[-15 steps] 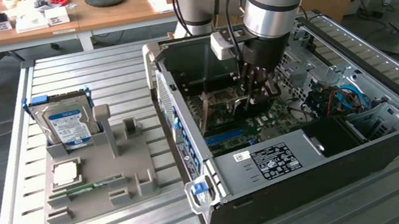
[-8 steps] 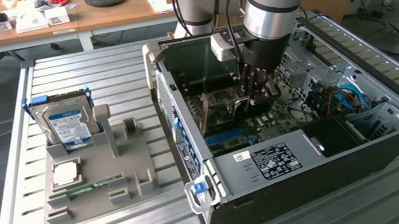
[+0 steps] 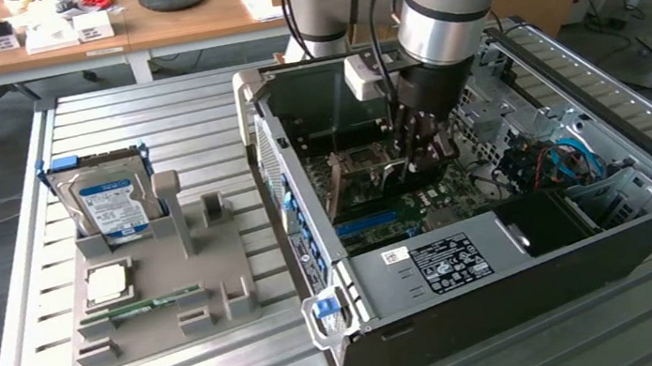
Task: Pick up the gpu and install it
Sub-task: 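Insert the gpu into the slot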
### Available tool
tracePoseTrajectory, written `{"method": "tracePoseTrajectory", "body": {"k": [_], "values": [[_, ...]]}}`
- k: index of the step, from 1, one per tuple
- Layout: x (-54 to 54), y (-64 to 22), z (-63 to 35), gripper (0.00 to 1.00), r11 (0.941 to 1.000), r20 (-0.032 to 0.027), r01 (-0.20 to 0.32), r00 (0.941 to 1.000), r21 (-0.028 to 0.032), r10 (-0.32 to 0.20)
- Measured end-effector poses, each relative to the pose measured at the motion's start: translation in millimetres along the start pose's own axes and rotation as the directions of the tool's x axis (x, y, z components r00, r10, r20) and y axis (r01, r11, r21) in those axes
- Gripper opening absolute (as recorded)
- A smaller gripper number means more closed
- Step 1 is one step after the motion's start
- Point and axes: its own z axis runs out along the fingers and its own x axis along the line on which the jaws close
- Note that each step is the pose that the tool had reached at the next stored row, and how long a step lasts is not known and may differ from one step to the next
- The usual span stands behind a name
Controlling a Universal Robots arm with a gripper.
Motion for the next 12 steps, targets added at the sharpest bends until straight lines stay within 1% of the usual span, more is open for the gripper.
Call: {"method": "tracePoseTrajectory", "body": {"k": [6, 12], "values": [[3.3, 0.0, 0.3, 0.27, 1.0000, 0.0001, 0.000, 1.0000, 0.0001, 0.000], [3.7, 4.4, 2.3, 0.27, 1.0000, 0.0001, 0.000, 1.0000, 0.0001, 0.000]]}}
